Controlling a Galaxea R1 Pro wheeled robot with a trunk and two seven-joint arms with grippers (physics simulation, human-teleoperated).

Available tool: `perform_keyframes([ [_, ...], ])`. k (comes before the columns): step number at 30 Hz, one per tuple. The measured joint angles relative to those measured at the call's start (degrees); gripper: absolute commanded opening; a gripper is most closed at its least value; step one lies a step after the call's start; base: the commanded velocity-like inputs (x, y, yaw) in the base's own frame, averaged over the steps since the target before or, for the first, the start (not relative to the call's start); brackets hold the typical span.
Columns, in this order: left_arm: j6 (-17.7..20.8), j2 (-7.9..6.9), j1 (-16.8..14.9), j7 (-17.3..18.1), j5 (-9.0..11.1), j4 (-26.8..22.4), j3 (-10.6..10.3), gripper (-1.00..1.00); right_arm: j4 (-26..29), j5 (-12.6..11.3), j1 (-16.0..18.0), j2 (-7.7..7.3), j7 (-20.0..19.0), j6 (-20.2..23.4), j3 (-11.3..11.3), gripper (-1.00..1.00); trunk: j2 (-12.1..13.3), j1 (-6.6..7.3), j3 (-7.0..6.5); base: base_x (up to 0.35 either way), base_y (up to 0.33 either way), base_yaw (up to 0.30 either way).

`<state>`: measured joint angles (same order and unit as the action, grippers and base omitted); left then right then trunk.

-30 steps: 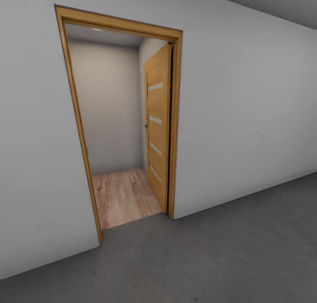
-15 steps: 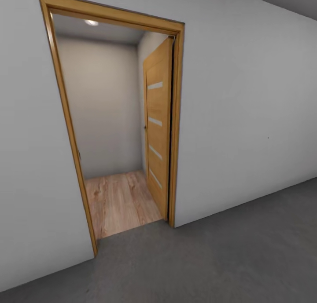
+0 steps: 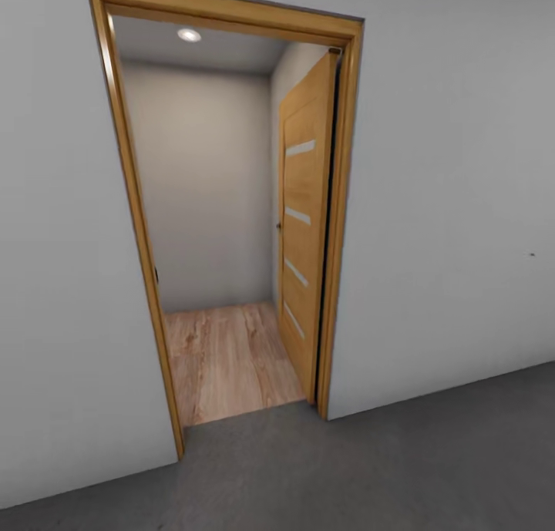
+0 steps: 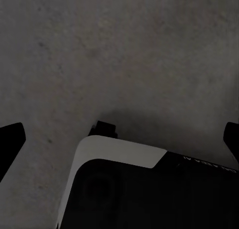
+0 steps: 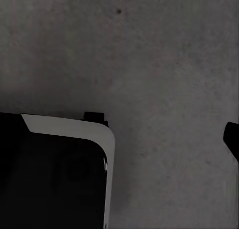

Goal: Move the two storage containers from the living room to the garage. In the garage, place one container on the floor and stack the other container on top of it (either order is fine).

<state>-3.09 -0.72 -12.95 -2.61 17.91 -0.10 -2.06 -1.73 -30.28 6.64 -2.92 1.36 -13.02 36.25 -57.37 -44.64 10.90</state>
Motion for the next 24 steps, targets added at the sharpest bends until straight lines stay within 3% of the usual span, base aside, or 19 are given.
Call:
perform_keyframes([
  [24, 0.0, 0.0, 0.0, 0.0, 0.0, 0.02, -0.01, 1.0, 0.0, 0.09, 0.0, 0.08, 0.0, -0.03, 0.01, 1.0, 0.0, 0.0, 0.0, 0.311, -0.122, 0.27],
])
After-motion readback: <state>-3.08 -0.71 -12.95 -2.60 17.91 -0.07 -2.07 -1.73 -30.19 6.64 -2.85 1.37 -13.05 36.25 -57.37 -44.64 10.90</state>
